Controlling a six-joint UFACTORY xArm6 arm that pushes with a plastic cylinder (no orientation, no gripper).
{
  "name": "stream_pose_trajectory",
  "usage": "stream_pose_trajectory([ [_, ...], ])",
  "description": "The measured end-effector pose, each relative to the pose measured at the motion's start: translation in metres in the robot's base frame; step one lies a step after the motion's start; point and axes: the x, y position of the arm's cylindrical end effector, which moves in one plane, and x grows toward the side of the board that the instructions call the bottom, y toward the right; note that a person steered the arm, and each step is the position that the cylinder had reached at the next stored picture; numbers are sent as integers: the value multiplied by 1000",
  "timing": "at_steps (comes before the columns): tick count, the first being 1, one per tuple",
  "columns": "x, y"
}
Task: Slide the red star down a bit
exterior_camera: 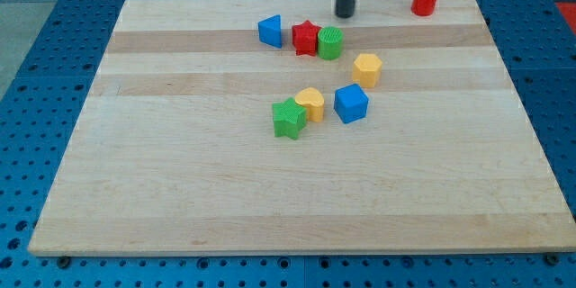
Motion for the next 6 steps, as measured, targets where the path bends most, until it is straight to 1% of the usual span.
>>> stream_pose_trajectory([
  [1, 14, -36],
  [2, 41, -43],
  [4, 81, -57],
  [5, 96, -58],
  [6, 91, -58],
])
